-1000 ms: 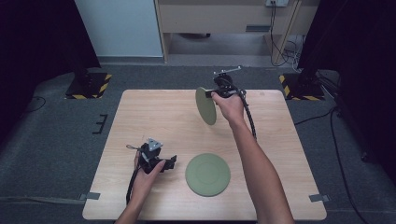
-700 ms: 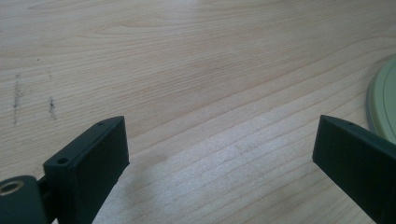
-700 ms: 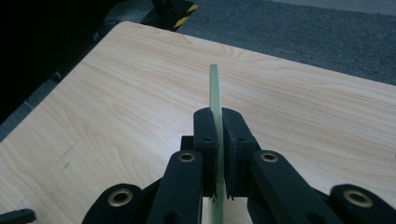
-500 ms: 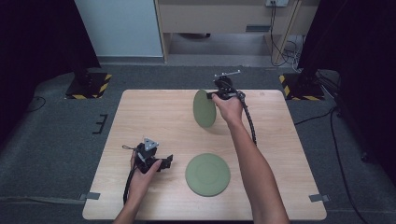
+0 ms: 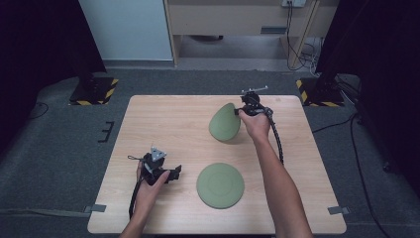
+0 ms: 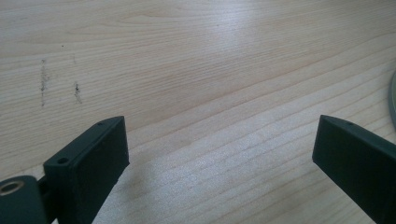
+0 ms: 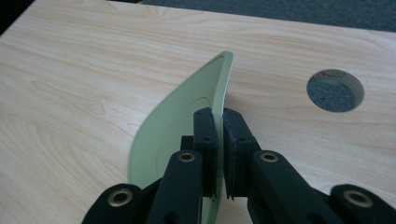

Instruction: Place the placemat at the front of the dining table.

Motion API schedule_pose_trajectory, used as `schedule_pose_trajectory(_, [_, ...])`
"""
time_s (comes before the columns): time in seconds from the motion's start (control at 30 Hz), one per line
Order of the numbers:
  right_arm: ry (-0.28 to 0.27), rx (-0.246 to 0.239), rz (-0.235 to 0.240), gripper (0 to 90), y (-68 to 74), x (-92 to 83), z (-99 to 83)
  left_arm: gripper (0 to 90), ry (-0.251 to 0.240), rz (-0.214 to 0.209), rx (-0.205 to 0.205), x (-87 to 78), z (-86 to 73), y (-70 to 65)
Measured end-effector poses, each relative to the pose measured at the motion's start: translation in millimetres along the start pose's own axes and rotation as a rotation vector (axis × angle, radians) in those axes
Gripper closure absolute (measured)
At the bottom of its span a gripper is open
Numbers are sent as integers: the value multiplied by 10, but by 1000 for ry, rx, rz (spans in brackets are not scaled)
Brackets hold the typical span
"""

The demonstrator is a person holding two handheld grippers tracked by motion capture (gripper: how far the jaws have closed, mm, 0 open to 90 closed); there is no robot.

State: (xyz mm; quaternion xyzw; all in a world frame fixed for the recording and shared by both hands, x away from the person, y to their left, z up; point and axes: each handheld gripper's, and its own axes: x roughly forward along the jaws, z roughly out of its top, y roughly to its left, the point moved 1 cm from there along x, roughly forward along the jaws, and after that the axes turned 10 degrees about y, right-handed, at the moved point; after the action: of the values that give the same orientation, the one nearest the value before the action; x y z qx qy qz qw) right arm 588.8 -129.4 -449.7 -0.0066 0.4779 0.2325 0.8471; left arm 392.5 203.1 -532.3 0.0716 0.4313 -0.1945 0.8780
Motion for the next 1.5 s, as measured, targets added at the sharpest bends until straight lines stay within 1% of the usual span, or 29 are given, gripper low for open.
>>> schedule_pose_trajectory(0.07, [4, 7, -12, 857, -33, 33, -32, 30, 2, 1, 1, 3, -1, -1])
schedule_pose_trajectory(0.1, [-2, 17, -20, 856, -75, 70, -63, 29, 3, 2, 2, 4, -2, -2])
schedule_pose_trajectory(0.17, [-3, 20, -23, 856, -88, 84, -72, 29, 6, 5, 5, 7, -3, -3])
schedule_pose_trajectory(0.2, [-9, 30, -28, 855, -121, 117, -98, 29, 6, 6, 7, 9, -2, -4])
schedule_pose_trajectory(0.27, [-8, 33, -30, 855, -134, 135, -111, 29, 4, 6, 7, 13, -1, -4])
schedule_pose_trajectory(0.3, [-2, 41, -32, 854, -162, 169, -133, 30, 4, 6, 7, 14, 0, -3])
schedule_pose_trajectory(0.57, [8, 67, -33, 844, -248, 240, -168, 31, 4, 4, 7, 31, 2, 0])
schedule_pose_trajectory(0.67, [0, 80, -28, 842, -270, 265, -184, 31, 9, 1, 12, 36, 2, -14])
schedule_pose_trajectory(0.77, [5, 94, -30, 834, -301, 294, -212, 31, 7, 2, 18, 34, 4, -23])
schedule_pose_trajectory(0.9, [5, 109, -27, 821, -351, 333, -240, 31, 6, 3, 9, 36, 1, 4])
schedule_pose_trajectory(0.93, [2, 123, -20, 808, -366, 344, -248, 31, 7, 3, 9, 38, 1, 6])
schedule_pose_trajectory(0.97, [2, 140, -24, 766, -386, 361, -261, 31, 9, 3, 10, 41, 1, 6])
schedule_pose_trajectory(1.0, [2, 140, -24, 766, -386, 361, -261, 31, 9, 2, 11, 46, 1, 2])
schedule_pose_trajectory(1.03, [1, 144, -32, 723, -396, 371, -268, 31, 11, 2, 15, 50, 1, -3])
schedule_pose_trajectory(1.1, [7, 158, -38, 583, -416, 395, -282, 31, 13, 1, 20, 55, 2, -13])
schedule_pose_trajectory(1.13, [14, 163, -44, 537, -421, 399, -284, 31, 12, 0, 21, 55, 3, -13])
schedule_pose_trajectory(1.17, [4, 162, -50, 519, -424, 386, -286, 31, 10, 1, 20, 54, 4, -11])
schedule_pose_trajectory(1.2, [-18, 169, -39, 453, -425, 350, -282, 32, 9, 2, 18, 52, 4, -8])
schedule_pose_trajectory(1.23, [-18, 169, -39, 453, -425, 350, -282, 32, 8, 1, 18, 50, 4, -4])
schedule_pose_trajectory(1.33, [-41, 158, -67, 361, -423, 280, -263, 32, 7, 3, 15, 42, 2, 8])
schedule_pose_trajectory(1.5, [-65, 156, -106, 269, -442, 171, -241, 33, 12, 3, 16, 41, 1, 15])
